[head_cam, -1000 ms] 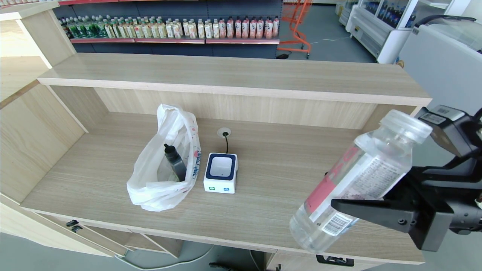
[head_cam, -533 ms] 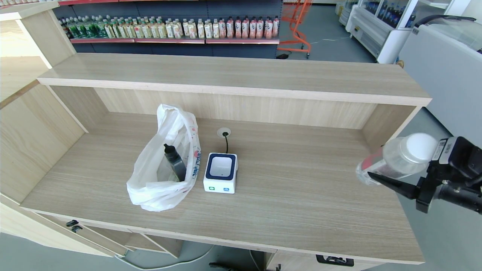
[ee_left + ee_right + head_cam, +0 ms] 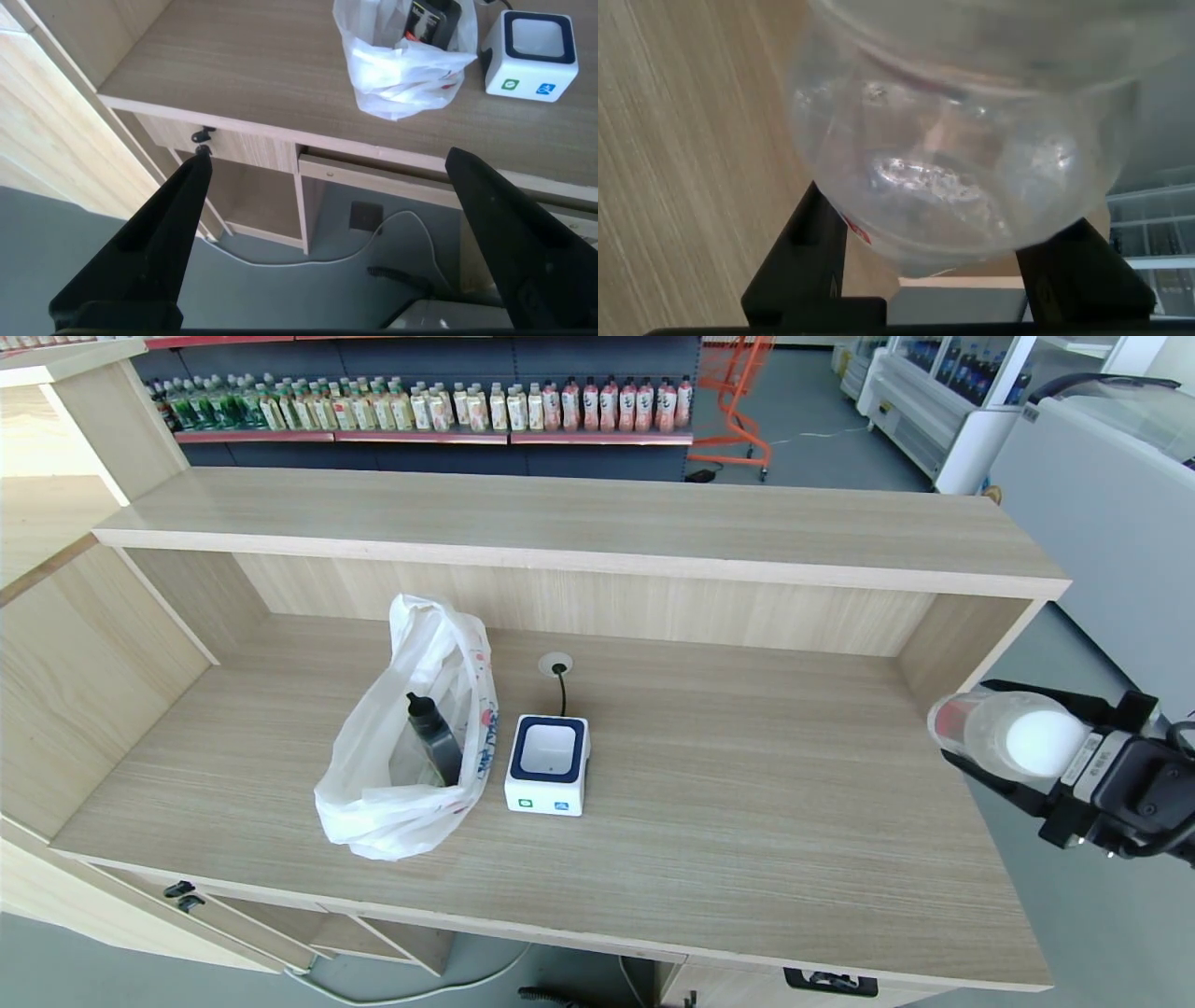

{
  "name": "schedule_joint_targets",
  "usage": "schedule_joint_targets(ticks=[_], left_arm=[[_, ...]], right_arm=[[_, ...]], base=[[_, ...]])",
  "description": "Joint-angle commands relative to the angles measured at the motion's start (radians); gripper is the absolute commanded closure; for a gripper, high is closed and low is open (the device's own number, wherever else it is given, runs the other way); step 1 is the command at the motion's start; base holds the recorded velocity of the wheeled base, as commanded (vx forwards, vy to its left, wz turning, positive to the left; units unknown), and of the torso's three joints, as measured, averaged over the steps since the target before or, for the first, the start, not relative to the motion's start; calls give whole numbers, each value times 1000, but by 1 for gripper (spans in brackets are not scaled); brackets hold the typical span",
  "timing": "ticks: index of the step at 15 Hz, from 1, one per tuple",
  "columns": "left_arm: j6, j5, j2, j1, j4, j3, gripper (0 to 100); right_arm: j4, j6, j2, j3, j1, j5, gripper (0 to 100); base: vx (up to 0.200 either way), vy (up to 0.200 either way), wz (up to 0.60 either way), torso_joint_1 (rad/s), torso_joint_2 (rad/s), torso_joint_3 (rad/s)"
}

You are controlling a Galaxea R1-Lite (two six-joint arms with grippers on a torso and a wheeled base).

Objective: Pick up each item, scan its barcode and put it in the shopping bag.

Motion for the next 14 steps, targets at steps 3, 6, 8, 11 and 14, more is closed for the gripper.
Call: schedule_joint_targets(ticks=[3, 6, 8, 11, 14], left_arm=[[0, 0, 0, 0, 0, 0, 0], [3, 0, 0, 0, 0, 0, 0], [2, 0, 0, 0, 0, 0, 0], [2, 0, 0, 0, 0, 0, 0], [2, 0, 0, 0, 0, 0, 0]], right_arm=[[-51, -1, 32, -7, 0, -4, 100], [-48, 2, 6, -16, 5, -4, 100], [-45, 4, 0, -4, 8, -4, 100], [-43, 45, 14, 19, 103, -4, 100], [-49, 76, 34, 12, 186, -6, 100]], base=[[0, 0, 0, 0, 0, 0], [0, 0, 0, 0, 0, 0], [0, 0, 0, 0, 0, 0], [0, 200, 0, 1, 2, 1], [0, 200, 0, 7, 7, -2]])
